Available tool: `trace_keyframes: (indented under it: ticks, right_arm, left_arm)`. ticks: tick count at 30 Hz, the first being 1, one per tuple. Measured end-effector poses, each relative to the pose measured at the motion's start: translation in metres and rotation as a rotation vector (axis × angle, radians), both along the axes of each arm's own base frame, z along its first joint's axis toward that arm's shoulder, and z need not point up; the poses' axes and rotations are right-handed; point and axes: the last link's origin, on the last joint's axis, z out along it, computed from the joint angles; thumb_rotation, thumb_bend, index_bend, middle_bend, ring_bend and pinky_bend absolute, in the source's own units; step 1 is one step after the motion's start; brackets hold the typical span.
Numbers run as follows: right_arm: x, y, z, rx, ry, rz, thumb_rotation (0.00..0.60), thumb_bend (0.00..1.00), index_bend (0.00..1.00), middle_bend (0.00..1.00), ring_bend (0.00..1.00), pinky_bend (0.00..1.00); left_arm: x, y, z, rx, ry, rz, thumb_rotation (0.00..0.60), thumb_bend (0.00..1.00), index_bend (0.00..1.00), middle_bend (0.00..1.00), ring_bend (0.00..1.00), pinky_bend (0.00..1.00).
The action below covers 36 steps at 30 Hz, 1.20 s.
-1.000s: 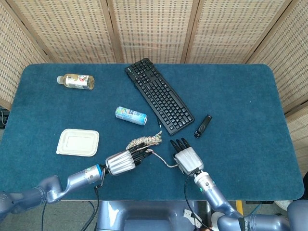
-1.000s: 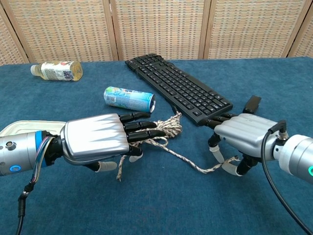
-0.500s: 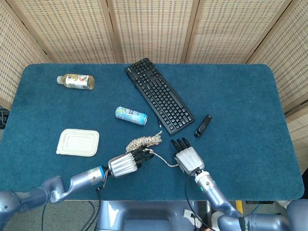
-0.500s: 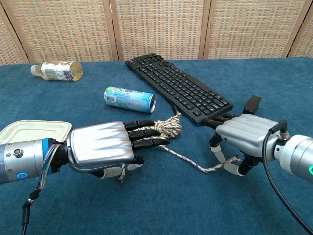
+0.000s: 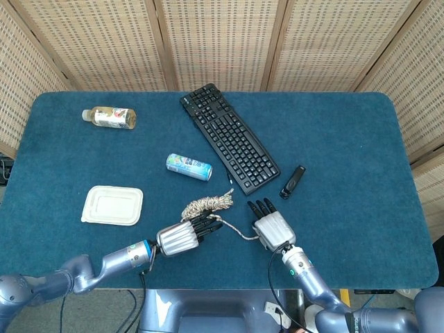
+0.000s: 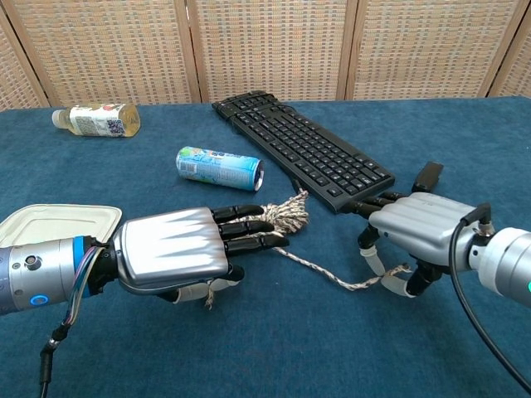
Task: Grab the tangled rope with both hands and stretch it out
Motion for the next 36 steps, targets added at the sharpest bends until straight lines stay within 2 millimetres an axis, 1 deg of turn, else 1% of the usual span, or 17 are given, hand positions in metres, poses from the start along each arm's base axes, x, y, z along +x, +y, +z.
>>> trace_keyframes:
  ticks: [11,15,18,21,28,34,36]
  right_arm:
    - [0.000,0.000,0.004,-0.010,-0.002,0.005,0.600,0.43,0.68,0.02,0.00,0.00]
    - [-0.001,-0.002,0.009,-0.028,0.008,0.016,0.600,0.43,0.68,0.02,0.00,0.00]
    - [-0.002,-0.005,0.015,-0.047,0.016,0.023,0.600,0.43,0.68,0.02,0.00,0.00]
    - [-0.005,-0.009,0.025,-0.077,0.029,0.030,0.600,0.43,0.68,0.03,0.00,0.00]
    - [-0.023,-0.024,0.053,-0.176,0.084,0.014,0.600,0.43,0.68,0.03,0.00,0.00]
    - [-0.050,-0.042,0.080,-0.265,0.128,-0.047,0.600,0.43,0.68,0.04,0.00,0.00]
    - [-0.060,-0.047,0.088,-0.286,0.145,-0.070,0.600,0.43,0.68,0.04,0.00,0.00]
  left_arm:
    - [-0.001,0.000,0.003,0.008,-0.008,0.000,0.600,0.44,0.75,0.00,0.00,0.00]
    - [-0.005,0.004,0.012,0.027,-0.013,0.002,0.600,0.44,0.77,0.00,0.00,0.00]
    - [-0.010,0.008,0.023,0.048,-0.022,0.013,0.600,0.44,0.79,0.00,0.00,0.00]
    - [-0.020,0.015,0.040,0.079,-0.036,0.035,0.600,0.44,0.80,0.00,0.00,0.00]
    - [-0.054,0.028,0.094,0.186,-0.046,0.089,0.600,0.44,0.80,0.00,0.00,0.00]
    - [-0.088,0.036,0.140,0.281,-0.019,0.144,0.600,0.45,0.81,0.00,0.00,0.00]
    - [-0.096,0.037,0.150,0.302,-0.008,0.156,0.600,0.45,0.81,0.00,0.00,0.00]
